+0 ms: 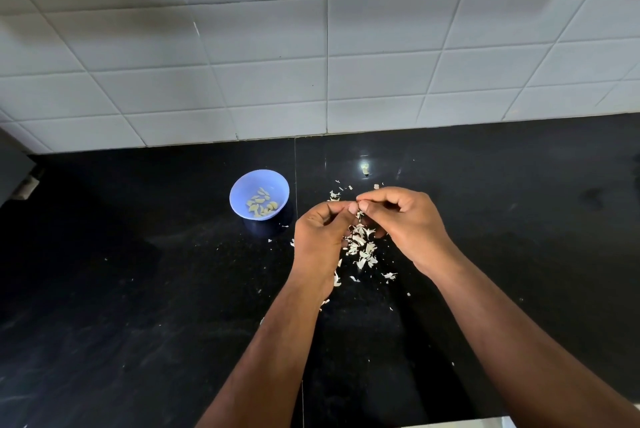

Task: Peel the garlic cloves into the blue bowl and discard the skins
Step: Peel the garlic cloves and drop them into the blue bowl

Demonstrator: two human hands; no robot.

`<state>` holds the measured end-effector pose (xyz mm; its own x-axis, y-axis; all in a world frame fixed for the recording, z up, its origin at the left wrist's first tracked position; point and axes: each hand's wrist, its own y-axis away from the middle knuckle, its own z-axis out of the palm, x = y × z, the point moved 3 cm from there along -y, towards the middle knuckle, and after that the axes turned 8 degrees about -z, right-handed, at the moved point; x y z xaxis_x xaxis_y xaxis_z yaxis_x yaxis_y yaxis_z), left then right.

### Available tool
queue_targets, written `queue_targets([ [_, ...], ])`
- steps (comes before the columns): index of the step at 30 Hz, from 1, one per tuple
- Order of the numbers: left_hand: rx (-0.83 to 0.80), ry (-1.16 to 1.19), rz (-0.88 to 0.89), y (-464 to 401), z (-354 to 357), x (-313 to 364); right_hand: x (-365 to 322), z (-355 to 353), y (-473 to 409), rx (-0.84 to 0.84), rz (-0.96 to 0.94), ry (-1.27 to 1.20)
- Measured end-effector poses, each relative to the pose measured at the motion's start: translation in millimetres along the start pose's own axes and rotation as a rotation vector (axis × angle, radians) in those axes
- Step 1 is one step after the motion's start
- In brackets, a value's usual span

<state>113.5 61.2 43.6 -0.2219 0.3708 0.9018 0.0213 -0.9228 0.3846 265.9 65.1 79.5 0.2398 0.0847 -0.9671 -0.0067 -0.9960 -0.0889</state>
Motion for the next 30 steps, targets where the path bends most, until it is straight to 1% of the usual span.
queue_targets([
  [2, 0.036, 0.001, -0.011, -1.2, -3.2, -0.5, -1.9, 0.5, -0.6, 0.01, 0.02, 0.015],
  [4, 0.026, -0.004, -0.001, -1.2, -3.6, -0.4, 0.9, 3.1, -0.6, 0.0, 0.088, -0.031],
  [6, 0.003, -0.014, 0.018, -0.1, -2.4, 0.0, 5.0, 6.0, -1.6, 0.006, 0.195, -0.183],
  [10, -0.009, -0.008, 0.05, -1.1, -2.2, -0.1, 10.5, 14.8, -1.5, 0.044, 0.443, -0.574],
  [12, -0.001, 0.005, 0.065, -1.7, -2.3, -0.6, 14.5, 16.1, 0.4, 0.094, 0.507, -0.657],
  [13, 0.012, 0.016, 0.07, -1.6, -2.7, -0.4, 16.2, 15.5, 0.9, 0.115, 0.508, -0.628],
  [16, 0.058, 0.031, 0.067, -3.3, -3.9, -1.0, 19.4, 11.9, 2.9, 0.147, 0.449, -0.413],
  [17, 0.067, 0.023, 0.06, -3.9, -3.9, -1.2, 18.5, 11.3, 3.0, 0.153, 0.425, -0.382],
  [18, 0.068, 0.011, 0.052, -4.3, -3.4, -1.8, 17.5, 11.2, 2.6, 0.143, 0.391, -0.381],
  [20, 0.066, -0.012, 0.039, -4.1, -2.1, -2.7, 12.1, 13.7, 2.2, 0.069, 0.303, -0.375],
  [22, 0.087, -0.028, 0.043, -4.5, -2.0, -2.7, 7.6, 15.1, 2.9, 0.016, 0.218, -0.301],
  [26, 0.175, -0.083, 0.087, -9.4, -6.7, -4.9, 7.3, 13.9, 1.2, 0.067, 0.157, -0.237],
  [30, 0.166, -0.133, 0.156, -9.6, -7.8, -2.9, 8.2, 13.8, -1.1, 0.078, 0.13, -0.243],
])
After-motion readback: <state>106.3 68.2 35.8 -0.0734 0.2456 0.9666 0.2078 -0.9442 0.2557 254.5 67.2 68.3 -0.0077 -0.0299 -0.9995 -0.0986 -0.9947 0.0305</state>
